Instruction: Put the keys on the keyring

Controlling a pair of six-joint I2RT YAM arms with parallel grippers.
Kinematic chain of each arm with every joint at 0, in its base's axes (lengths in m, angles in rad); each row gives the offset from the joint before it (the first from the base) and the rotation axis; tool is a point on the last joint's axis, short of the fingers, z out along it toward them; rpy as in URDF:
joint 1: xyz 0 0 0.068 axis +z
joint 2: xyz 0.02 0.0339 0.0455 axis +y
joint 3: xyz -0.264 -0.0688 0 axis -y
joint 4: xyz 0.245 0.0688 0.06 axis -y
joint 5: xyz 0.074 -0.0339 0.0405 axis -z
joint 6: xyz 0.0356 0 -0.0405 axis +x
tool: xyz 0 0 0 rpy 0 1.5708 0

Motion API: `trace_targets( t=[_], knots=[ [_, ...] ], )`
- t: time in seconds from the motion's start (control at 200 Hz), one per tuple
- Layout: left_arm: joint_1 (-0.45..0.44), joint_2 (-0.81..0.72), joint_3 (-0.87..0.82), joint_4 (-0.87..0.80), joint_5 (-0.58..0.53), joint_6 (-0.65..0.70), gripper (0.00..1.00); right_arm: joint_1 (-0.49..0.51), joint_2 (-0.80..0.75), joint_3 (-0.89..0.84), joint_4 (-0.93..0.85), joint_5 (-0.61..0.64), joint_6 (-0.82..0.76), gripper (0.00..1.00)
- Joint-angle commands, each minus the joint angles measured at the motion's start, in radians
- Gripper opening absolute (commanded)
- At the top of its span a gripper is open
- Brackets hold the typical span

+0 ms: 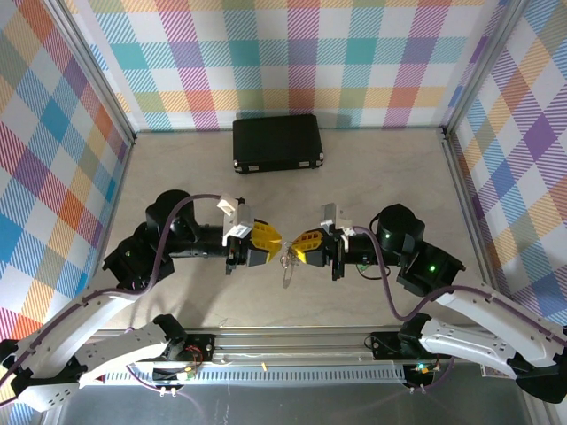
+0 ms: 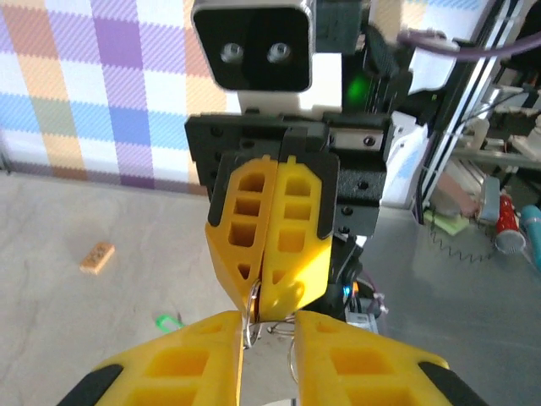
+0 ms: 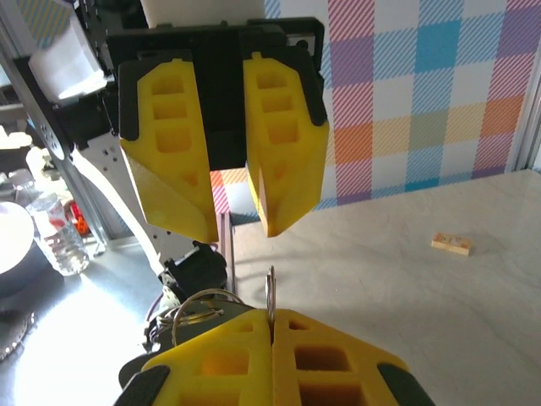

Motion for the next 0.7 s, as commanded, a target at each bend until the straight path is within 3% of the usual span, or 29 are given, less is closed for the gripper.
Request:
trace_targets(
  t=[0.0, 0.695],
  knots=[
    [0.001, -0.015, -0.023, 0.171, -0.010, -0.089, 0.23, 0.009, -0.022, -0.018, 0.204, -0.027, 0.086, 0.00],
    [0.001, 0.013, -0.088, 0.430, 0.086, -0.244, 0.25, 0.009, -0.049, -0.128, 0.506, -0.010, 0.235, 0.00]
  ],
)
